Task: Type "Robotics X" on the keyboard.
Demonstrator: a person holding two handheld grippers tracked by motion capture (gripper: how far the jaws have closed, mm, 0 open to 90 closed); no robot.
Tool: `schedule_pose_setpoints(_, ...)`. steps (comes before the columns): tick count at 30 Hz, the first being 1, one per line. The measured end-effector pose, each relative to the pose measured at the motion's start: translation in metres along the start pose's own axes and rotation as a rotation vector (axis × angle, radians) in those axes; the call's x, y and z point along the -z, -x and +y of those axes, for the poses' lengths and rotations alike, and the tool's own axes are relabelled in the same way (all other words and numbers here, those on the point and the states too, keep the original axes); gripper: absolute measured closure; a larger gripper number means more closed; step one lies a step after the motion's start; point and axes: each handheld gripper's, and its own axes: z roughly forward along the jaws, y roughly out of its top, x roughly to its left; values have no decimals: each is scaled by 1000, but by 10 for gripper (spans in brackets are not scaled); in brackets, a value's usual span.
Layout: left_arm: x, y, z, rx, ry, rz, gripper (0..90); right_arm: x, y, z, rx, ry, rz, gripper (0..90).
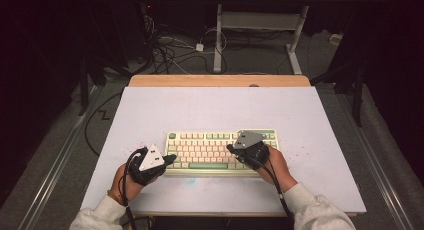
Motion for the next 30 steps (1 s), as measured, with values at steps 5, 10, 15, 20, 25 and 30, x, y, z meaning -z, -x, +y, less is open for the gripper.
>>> schedule_pose_setpoints(5, -1, 1, 0, -8, -3, -5, 876, -11, 0, 3, 9, -24, 0, 900)
schedule_pose_setpoints(10, -2, 0, 0, -11, -9, -8, 875, -19, 2, 5, 9, -47, 1, 900)
schedule_pose_setpoints(15, -4, 1, -1, -24, -18, -6, 876, -24, 3, 5, 7, -59, -5, 900)
schedule_pose_setpoints(20, -5, 1, 0, -30, -22, -10, 876, -27, 3, 6, 15, -78, -6, 900)
schedule_pose_setpoints(25, -7, 3, -1, -49, -34, -6, 875, -32, 5, 5, 18, -101, -10, 900)
schedule_pose_setpoints(30, -8, 3, 0, -49, -34, -7, 875, -33, 3, 6, 30, -131, -7, 900)
